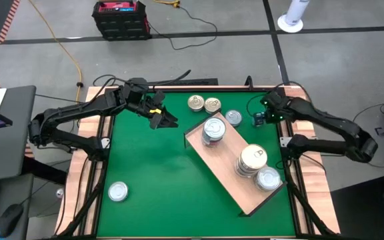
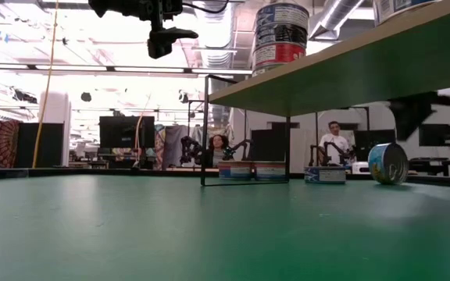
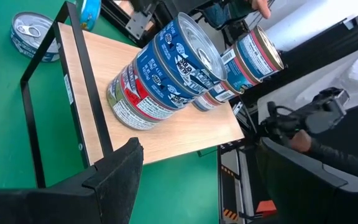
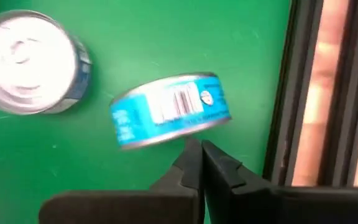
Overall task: Stack canned seafood by type on shelf
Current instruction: Stack the light blue tuna can on top of the blue tuna can on the shelf
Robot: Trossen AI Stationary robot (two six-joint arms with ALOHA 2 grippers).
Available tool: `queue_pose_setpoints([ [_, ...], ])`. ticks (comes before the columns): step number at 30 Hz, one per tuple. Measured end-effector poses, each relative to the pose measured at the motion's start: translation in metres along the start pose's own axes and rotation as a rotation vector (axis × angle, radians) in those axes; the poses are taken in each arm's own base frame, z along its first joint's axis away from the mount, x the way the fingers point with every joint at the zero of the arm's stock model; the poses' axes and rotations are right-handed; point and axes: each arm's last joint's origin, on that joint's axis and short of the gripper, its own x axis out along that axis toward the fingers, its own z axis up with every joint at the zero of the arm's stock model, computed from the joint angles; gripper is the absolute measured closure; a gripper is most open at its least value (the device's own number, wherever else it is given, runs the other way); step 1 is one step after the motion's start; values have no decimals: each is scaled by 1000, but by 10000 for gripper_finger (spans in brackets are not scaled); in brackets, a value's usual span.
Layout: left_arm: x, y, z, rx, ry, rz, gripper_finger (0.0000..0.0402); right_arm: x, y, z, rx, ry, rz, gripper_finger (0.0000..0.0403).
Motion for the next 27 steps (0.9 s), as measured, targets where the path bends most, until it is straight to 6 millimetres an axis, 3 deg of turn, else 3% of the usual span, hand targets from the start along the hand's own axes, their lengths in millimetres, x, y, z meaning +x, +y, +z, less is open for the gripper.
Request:
queue_pose_setpoints([
  [5,0,0,0,18,-2,2,100,-29,6,10,-256,-44,143,326],
  [9,0,0,0,35,-8,9,100,-41,16,17,-477,-40,192,257],
  [15,0,0,1,37,-9,4,100,-26,35,23,-787,71,201,112],
  [18,0,0,1,33,-8,3,100,-14,42,27,-899,138,158,63],
  [22,0,0,1,21,-7,2,100,-2,48,33,-1050,221,83,44],
  [27,0,0,0,11,-5,-2,100,11,52,37,-1182,348,39,59],
])
